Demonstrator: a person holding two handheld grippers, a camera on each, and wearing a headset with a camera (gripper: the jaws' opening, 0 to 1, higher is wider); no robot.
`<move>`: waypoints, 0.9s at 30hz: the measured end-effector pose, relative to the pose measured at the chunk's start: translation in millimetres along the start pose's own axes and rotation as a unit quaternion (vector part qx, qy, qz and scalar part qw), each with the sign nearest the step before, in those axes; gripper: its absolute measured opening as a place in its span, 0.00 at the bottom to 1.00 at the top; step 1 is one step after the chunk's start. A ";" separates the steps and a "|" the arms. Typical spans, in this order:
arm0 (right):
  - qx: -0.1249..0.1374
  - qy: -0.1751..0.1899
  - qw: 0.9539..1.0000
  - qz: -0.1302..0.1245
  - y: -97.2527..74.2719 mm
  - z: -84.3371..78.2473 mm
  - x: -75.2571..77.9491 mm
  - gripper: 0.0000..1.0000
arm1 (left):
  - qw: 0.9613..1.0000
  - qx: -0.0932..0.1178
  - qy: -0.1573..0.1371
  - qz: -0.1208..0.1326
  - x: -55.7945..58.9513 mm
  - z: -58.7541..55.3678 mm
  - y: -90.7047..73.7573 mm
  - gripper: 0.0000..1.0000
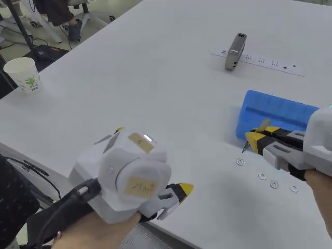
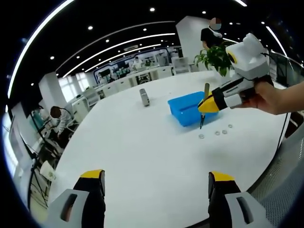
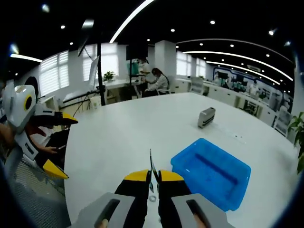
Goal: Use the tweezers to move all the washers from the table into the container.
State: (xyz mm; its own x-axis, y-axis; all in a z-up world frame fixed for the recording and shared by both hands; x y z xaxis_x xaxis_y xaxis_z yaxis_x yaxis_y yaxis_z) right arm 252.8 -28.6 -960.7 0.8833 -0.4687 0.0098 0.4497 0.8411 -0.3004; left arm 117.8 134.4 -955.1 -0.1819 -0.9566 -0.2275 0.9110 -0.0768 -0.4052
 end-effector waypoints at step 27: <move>-0.020 0.034 0.999 -0.012 1.4 -19.0 4.7 0.03 | 1.000 -0.007 0.012 -0.002 1.1 -1.3 0.4 0.90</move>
State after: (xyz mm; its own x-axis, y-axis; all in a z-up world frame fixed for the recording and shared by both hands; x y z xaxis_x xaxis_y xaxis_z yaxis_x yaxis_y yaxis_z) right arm 255.0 -34.7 -979.2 0.8606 -0.5071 -0.0467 0.4641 0.8188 -0.3378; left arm 117.5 133.7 -956.7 -0.1935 -0.9495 -0.2471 0.9054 -0.0758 -0.4178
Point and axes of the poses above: the centre of the closed fingertips' face, and the gripper's own axes: y roughly forward along the fingers, x roughly to its right, z roughly out of its top, the point moved 7 cm from there along -y, roughly backward along the fingers, and after that the axes turned 12 degrees about x, right-handed, at the moved point
